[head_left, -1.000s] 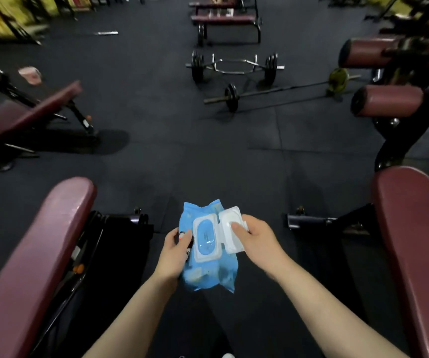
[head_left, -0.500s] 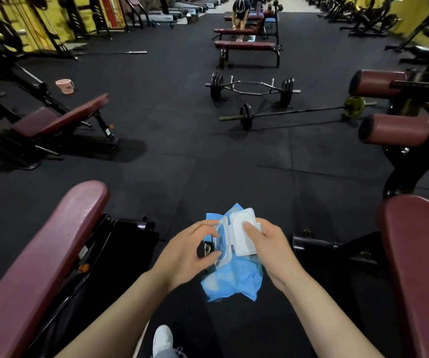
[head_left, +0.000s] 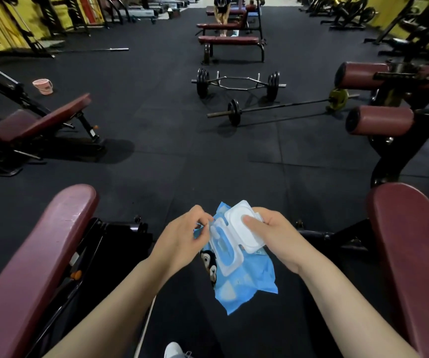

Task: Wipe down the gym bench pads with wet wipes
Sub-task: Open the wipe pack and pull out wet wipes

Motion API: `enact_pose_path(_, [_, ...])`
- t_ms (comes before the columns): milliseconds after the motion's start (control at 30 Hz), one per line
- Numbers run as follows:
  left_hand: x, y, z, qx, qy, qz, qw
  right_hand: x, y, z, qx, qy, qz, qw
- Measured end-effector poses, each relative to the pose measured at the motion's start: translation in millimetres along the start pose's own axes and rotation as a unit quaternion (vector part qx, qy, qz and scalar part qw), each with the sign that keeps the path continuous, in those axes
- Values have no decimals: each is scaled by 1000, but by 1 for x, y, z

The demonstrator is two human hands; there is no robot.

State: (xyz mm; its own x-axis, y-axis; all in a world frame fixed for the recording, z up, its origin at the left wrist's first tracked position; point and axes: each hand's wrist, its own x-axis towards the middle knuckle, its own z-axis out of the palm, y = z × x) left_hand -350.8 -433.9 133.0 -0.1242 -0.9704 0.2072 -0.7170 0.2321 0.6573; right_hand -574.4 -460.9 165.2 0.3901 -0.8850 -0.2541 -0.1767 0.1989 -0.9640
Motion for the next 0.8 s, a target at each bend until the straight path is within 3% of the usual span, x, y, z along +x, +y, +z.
enact_pose_path(367, [-13,-12,-19,-20,-120,100,987,9,2,20,-3,-46,1,999])
enact_pose_path(500, [-15,-18,-23,-31,-120,53,991,14,0,26,-9,-65,5,998])
enact_pose_path(633, [-16,-14,-30,-109,-106,-32,988,17,-2,30,-15,-62,-1,998])
enact_pose_path(800, [-24,-11,-31,-134,-103,-123,978,23,-4,41,-65,20,-4,998])
